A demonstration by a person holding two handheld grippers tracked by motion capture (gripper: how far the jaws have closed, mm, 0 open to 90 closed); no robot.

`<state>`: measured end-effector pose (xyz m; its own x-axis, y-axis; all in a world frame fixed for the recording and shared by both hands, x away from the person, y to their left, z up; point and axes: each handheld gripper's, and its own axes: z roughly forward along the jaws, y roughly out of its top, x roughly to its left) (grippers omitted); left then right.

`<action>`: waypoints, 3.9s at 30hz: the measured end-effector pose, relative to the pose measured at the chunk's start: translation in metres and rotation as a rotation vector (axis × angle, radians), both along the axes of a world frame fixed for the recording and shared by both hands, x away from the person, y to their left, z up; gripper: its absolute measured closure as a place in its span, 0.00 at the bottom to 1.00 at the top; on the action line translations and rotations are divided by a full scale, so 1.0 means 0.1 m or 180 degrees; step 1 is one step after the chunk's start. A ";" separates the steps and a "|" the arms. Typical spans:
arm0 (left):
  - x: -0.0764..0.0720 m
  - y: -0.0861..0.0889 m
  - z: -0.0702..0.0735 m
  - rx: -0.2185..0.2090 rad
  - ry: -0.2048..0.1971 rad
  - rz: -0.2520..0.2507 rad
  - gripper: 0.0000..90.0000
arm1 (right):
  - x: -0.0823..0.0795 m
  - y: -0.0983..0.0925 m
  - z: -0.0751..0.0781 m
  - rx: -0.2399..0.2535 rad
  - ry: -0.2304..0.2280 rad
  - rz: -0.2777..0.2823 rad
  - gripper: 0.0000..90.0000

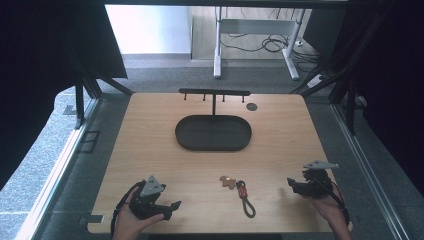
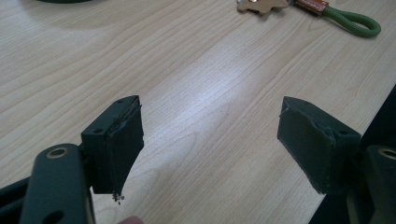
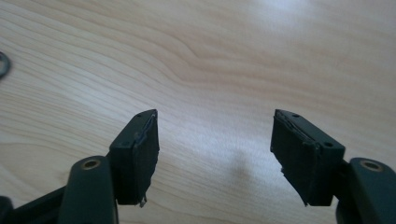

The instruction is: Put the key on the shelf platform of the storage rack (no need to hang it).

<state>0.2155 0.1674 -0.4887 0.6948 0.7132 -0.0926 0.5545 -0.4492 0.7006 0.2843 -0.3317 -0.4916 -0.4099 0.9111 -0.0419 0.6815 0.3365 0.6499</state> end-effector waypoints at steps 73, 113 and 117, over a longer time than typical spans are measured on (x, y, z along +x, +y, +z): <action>-0.01 -0.05 0.01 -0.0007 0.0056 -0.0041 0.26 | 0.12 1.65 -0.08 -0.0632 0.0784 0.1320 0.37; -0.01 -0.08 -0.01 0.0013 0.0066 -0.0060 0.26 | 0.29 1.58 -0.11 -0.0619 0.1132 0.1194 0.74; -0.01 -0.07 0.00 0.0005 0.0063 -0.0050 0.26 | 0.29 1.59 -0.09 -0.0622 0.1137 0.1224 0.74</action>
<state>0.2144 0.1608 -0.4889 0.7040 0.7023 -0.1053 0.5610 -0.4592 0.6888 0.3136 -0.1729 -0.5010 -0.7308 0.6825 0.0075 0.6524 0.6952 0.3017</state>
